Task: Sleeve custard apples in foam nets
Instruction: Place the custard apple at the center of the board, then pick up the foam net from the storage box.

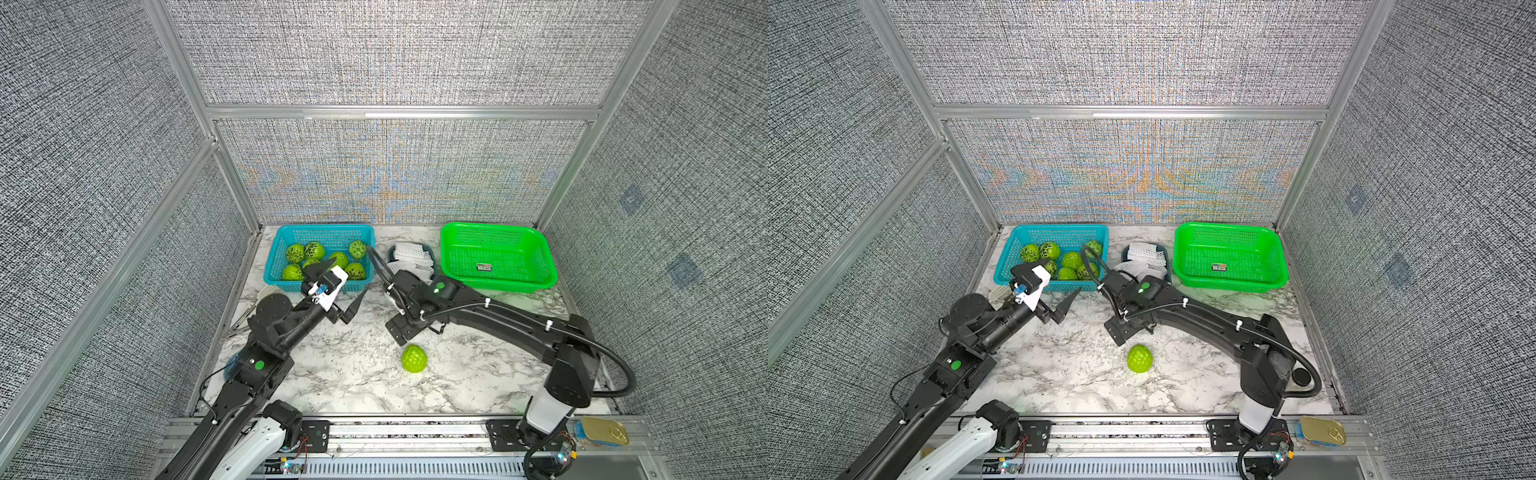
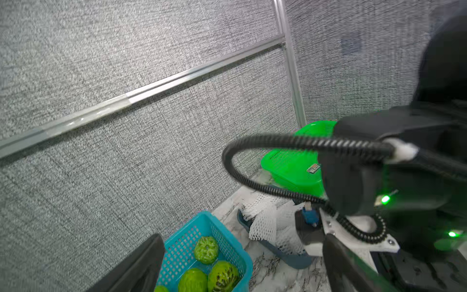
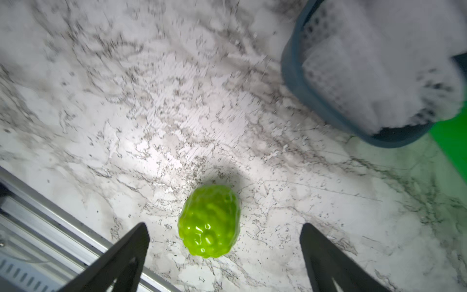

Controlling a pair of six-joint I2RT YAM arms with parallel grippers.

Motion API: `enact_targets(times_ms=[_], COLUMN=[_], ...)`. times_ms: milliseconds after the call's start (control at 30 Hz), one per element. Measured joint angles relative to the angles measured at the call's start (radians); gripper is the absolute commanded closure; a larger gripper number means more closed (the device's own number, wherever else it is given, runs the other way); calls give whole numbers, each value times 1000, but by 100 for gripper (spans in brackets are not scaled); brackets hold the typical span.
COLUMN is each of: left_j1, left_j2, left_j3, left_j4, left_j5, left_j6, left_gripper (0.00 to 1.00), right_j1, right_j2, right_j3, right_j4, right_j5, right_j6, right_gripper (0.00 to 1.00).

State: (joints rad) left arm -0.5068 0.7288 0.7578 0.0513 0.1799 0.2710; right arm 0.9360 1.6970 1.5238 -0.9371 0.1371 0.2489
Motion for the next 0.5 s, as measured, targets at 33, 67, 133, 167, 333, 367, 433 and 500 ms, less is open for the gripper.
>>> enact_targets(times_ms=[33,67,133,167,333,367,433,500], left_j1=[0,0,0,0,0,0,0,0], left_j2=[15,33,72,99,279,318,381,434], left_j3=[13,25,42,54,137,155,183,205], left_j4=[-3,-4,-5,-5,-27,-41,-48,-56], left_j5=[-26,-54,-92,-106,-148,-151,-151,-152], left_j6=[-25,-51,-99,-123,-246,-271,-311,-348], left_gripper=[1,2,4,5,8,8,8,8], right_j1=[-22,-49,-108,-142,-290,-314,-352,-378], right_j2=[-21,-43,-87,-111,-237,-252,-254,-216], right_j3=[1,0,-10,-19,-104,-121,-137,-120], right_j4=[11,23,50,68,202,237,288,319], right_j5=[2,4,7,6,-14,-34,-76,-121], right_j6=[0,2,11,17,57,64,71,74], right_gripper=[9,12,15,16,17,17,19,21])
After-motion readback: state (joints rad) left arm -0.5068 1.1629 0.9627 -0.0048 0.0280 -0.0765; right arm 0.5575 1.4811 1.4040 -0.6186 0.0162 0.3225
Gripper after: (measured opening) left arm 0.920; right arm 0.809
